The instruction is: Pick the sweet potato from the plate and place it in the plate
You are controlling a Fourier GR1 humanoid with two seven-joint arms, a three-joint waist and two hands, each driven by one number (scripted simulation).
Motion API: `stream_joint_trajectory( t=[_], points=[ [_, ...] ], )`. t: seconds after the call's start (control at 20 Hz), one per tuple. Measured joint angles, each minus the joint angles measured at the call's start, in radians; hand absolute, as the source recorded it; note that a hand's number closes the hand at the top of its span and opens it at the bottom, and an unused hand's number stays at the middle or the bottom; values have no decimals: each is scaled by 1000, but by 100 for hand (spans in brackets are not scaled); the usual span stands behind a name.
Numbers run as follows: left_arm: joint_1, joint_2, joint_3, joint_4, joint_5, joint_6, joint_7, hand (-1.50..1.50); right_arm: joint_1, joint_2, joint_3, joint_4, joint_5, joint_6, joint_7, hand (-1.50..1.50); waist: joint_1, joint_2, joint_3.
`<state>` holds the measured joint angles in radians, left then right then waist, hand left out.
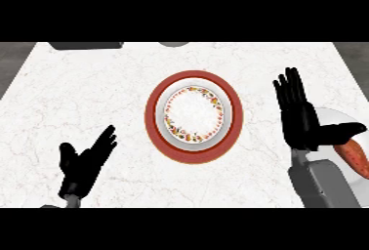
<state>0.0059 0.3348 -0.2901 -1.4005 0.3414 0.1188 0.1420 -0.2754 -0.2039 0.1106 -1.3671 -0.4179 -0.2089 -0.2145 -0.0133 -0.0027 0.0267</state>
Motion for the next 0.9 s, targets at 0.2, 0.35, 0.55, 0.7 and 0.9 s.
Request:
stream_joint_trajectory(
  t=[0.2, 0.35, 0.55, 0.7, 0.9],
  points=[
    [-84, 46, 41, -45, -39, 13, -31, 0, 12, -64, 87, -42, -4, 199, -2, 150, 12, -5, -15],
    [-153, 80, 75, -89, -71, 27, -72, 0, -17, -164, 178, -78, 78, 332, -3, 150, 22, -24, -26],
    [-204, 121, 122, -122, -81, 28, -100, 0, 23, -350, 268, -86, 330, 356, -79, -150, 3, -23, -30],
    [-234, 143, 152, -150, -84, 27, -101, 0, 163, -384, 262, -45, 349, 368, -254, -150, -3, -10, -27],
    [-256, 150, 175, -171, -81, 18, -95, 0, 259, -401, 196, 45, 288, 436, -476, -150, 2, -2, -25]
  ],
)
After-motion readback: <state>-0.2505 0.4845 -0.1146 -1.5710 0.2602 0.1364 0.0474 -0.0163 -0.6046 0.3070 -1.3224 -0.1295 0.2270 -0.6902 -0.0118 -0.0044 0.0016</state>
